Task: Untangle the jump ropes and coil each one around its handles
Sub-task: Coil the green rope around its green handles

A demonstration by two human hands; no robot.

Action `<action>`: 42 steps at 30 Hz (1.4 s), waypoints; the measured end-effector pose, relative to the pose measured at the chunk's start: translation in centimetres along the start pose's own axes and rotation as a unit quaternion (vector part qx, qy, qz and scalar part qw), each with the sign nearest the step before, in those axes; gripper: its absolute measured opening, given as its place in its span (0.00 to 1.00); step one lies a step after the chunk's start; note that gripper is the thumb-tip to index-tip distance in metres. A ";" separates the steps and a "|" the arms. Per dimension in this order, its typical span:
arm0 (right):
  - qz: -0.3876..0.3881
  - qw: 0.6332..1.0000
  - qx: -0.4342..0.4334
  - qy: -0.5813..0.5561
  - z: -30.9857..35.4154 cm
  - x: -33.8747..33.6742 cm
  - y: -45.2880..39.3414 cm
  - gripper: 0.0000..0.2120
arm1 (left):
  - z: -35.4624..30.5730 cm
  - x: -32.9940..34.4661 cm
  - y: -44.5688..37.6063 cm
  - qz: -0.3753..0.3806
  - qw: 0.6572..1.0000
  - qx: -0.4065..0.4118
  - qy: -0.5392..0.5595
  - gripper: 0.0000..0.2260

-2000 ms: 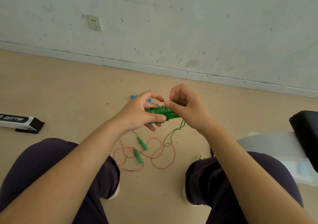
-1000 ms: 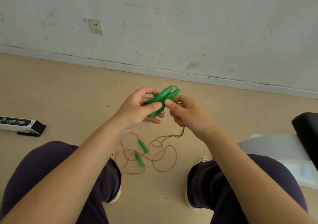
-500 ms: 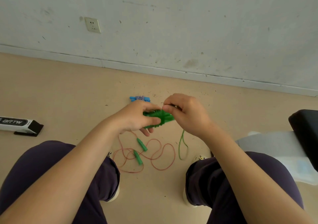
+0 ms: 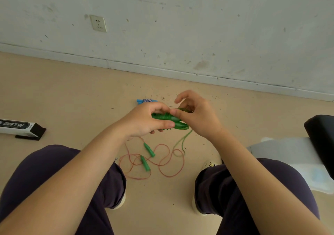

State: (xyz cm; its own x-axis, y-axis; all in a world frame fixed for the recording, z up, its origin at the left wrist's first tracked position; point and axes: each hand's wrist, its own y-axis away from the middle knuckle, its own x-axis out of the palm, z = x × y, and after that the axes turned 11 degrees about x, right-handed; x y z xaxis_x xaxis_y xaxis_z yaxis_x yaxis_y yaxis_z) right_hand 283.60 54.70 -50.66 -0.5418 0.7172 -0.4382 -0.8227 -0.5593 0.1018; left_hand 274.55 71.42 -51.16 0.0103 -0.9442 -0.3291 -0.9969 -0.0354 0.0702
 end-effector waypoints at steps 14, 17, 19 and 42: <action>0.139 0.971 0.066 -0.184 0.2 -0.6 0.1 0.16 | -1.0 0.1 0.0 -0.116 0.980 0.043 0.153 0.12; 0.134 0.968 0.063 -0.204 0.3 -0.5 0.2 0.20 | -1.1 0.0 0.1 -0.098 0.971 0.037 0.215 0.15; 0.127 0.968 0.075 -0.203 0.2 -0.4 0.3 0.17 | -1.2 -0.1 0.1 -0.107 0.963 0.039 0.246 0.17; 0.003 0.996 -0.063 0.066 0.7 -0.7 0.3 0.08 | -0.6 -0.3 -0.1 0.072 0.995 0.009 0.063 0.16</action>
State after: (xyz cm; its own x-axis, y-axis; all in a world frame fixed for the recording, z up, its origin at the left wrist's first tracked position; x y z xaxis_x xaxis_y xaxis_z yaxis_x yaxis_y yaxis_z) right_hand 283.64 54.37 -49.72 -0.5129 0.6573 -0.5521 -0.7865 -0.6176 -0.0045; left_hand 274.68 71.49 -50.46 -0.1243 -0.9727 -0.1957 -0.9899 0.1082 0.0911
